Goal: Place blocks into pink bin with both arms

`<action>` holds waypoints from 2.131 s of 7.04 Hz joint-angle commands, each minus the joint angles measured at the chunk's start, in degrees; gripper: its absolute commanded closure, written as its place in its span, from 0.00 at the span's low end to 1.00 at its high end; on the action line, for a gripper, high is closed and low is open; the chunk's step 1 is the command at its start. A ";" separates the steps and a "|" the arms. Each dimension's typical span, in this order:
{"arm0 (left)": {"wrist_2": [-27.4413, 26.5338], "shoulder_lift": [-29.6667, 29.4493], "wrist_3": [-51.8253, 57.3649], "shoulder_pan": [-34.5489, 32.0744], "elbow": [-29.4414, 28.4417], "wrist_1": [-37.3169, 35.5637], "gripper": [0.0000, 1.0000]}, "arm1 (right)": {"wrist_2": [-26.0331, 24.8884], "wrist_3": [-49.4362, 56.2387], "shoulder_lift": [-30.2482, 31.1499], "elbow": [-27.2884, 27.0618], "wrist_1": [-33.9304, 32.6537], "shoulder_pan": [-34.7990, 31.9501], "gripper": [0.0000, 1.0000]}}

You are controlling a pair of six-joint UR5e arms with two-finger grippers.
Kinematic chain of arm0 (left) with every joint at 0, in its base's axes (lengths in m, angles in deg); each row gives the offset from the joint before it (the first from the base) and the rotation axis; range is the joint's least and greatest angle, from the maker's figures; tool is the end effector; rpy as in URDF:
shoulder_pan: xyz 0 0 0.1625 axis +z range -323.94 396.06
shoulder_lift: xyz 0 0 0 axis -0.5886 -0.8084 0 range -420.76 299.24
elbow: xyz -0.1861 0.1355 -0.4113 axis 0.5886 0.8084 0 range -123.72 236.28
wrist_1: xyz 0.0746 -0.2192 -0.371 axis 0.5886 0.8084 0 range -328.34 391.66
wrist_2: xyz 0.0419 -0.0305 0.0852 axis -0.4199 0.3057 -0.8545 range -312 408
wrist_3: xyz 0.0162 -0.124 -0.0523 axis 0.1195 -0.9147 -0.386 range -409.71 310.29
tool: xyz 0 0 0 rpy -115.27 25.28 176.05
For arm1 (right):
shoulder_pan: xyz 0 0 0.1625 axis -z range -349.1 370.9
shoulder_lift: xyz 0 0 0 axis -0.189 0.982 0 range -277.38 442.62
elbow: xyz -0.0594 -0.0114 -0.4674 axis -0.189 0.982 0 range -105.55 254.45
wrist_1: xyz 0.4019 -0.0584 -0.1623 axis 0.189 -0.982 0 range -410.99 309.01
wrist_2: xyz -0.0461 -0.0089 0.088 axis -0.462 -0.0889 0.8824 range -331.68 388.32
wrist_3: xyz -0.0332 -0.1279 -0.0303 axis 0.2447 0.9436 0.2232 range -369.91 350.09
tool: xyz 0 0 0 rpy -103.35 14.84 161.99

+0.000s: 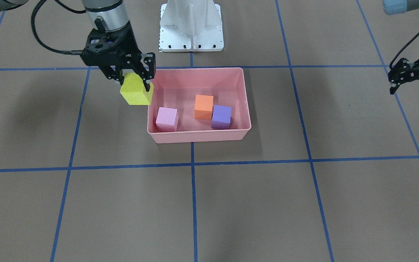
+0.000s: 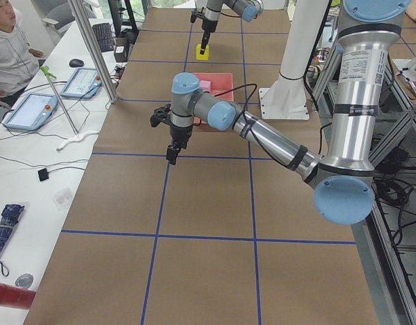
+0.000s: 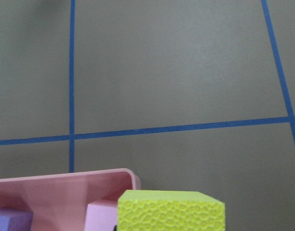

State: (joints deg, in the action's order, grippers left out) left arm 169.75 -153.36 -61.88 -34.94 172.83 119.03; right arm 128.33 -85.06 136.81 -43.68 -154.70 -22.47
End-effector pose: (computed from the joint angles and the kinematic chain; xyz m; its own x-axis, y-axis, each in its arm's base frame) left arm 0.1126 -0.5173 0.4890 0.7727 0.3094 -0.5544 -0.1315 0.9323 0.3370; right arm -0.4618 -0.4355 0.1792 0.6265 0.1103 0.7715 -0.2787 0.9562 0.0896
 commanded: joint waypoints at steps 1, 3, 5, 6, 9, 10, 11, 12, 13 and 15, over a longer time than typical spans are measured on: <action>0.77 0.93 0.13 -1.59 -0.88 1.23 0.00 | -7.43 -5.61 -3.73 0.18 -5.09 9.33 1.00; 6.10 0.93 2.92 -3.78 -2.89 1.23 0.00 | -13.84 -7.20 -3.73 0.35 -5.46 12.79 0.00; 6.66 1.02 3.82 -4.49 -3.08 0.70 0.00 | -13.78 -4.06 -3.65 -0.26 -5.46 11.58 0.00; 6.66 1.02 3.82 -4.76 -3.69 0.79 0.00 | -11.70 0.49 -3.30 -0.87 -5.55 7.57 0.00; 7.88 4.69 12.72 -10.35 -4.57 0.09 0.00 | 9.54 29.14 4.92 0.95 -4.58 -15.17 0.00; 10.24 6.71 15.57 -12.99 -5.18 -0.61 0.00 | 13.33 38.84 8.18 2.19 -4.58 -21.15 0.00; 10.35 7.95 22.03 -16.07 -6.84 -0.79 0.00 | 17.72 47.20 10.57 4.46 -4.58 -27.04 0.00; 10.35 8.05 25.49 -17.84 -9.82 -0.79 0.00 | 21.51 58.34 12.42 7.97 -4.58 -33.28 0.00; 10.35 8.83 27.18 -19.25 -11.67 -0.79 0.00 | 25.38 69.24 14.44 11.66 -4.58 -39.08 0.00; 10.35 11.03 26.58 -19.35 -11.69 -0.36 0.00 | 29.09 78.91 21.27 15.03 -4.49 -47.98 0.00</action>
State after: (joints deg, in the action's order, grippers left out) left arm 180.09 -143.54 -35.41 -54.01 161.42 118.42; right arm 154.99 -11.80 153.62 -30.61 -159.26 -65.04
